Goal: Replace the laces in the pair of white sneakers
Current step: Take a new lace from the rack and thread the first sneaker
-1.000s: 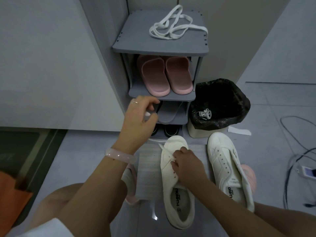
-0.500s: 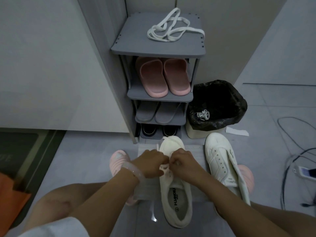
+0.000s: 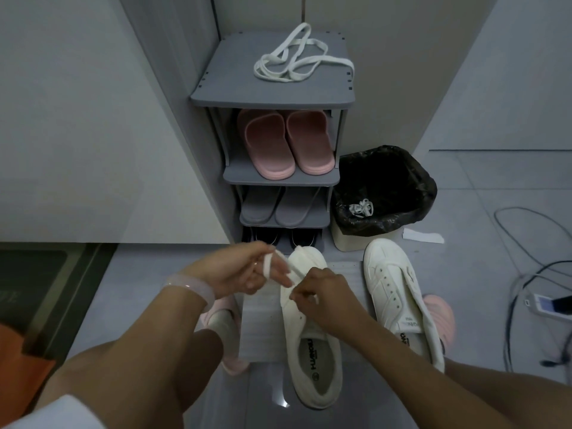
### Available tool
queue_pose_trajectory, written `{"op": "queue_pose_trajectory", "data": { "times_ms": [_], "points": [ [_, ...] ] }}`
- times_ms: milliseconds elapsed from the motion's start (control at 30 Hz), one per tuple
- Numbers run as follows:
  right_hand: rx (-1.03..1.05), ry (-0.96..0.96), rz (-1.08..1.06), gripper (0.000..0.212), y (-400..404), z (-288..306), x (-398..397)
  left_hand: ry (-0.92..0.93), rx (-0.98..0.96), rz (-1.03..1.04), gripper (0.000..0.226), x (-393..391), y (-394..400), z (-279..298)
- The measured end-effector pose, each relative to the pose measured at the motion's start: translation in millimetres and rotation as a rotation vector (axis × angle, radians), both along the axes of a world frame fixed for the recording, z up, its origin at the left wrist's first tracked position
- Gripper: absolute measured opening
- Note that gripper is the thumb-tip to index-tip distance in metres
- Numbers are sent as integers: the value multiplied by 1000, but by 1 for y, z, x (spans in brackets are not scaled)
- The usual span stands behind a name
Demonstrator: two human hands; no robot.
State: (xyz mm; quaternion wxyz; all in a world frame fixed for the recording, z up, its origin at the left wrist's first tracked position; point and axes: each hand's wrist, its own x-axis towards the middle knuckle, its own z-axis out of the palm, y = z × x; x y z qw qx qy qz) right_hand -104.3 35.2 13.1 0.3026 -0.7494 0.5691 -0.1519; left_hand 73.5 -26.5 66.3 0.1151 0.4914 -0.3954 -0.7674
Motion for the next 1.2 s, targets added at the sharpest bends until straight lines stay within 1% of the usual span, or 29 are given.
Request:
{"op": "queue_pose_trajectory", "data": {
  "times_ms": [67,133,200,267,333,367,400,433,467,500,533,567,600,667,733,767,833,900,1033,1133,1200],
  "points": [
    [153,-208,-22,17,2,8,5,138,31,-1,39,-9,2,2],
    [354,-404,-24,7,4,15,8,244,46,-4,33,-16,2,5],
    [462,-473,-7,11,6,19,10,340,57,-23,35,-18,3,9],
    [496,-491,38,10,6,22,11,423,51,-20,38,-15,1,13],
    [520,-495,80,17,7,24,12,467,58,107,37,-10,-4,15],
    [528,-500,76,22,7,25,12,424,58,211,35,-8,-7,15],
    [528,-525,43,25,7,27,11,304,31,301,33,-6,-11,14],
    [520,-575,-18,27,5,28,10,93,-43,331,32,-4,-13,11],
    [508,-648,-103,28,2,30,8,-180,-158,281,34,-3,-12,6],
    [498,-735,-195,28,-1,32,5,-416,-272,184,39,-2,-10,4],
    [490,-825,-280,28,-5,34,1,-530,-362,57,44,-3,-6,1],
    [477,-905,-349,29,-9,37,-3,-521,-422,-88,47,-4,-2,-2],
    [463,-971,-402,29,-12,40,-7,-442,-450,-227,47,-7,4,-3],
    [447,-1072,-481,29,-17,44,-11,-314,-496,-453,30,-14,12,-7],
    [454,-1131,-524,29,-19,44,-11,-277,-584,-612,15,-22,14,-17],
    [462,-1156,-532,29,-19,44,-10,-268,-616,-659,16,-24,15,-24],
    [472,-1208,-541,29,-19,44,-10,-258,-635,-696,22,-27,17,-33],
    [462,-1267,-557,29,-19,46,-11,-277,-639,-697,22,-26,17,-38],
    [423,-1413,-581,29,-22,49,-16,-404,-672,-704,32,-23,15,-38],
    [387,-1465,-572,29,-25,47,-15,-522,-699,-700,39,-22,16,-38],
    [375,-1486,-568,29,-25,45,-15,-551,-696,-685,36,-21,17,-42]
  ]
}}
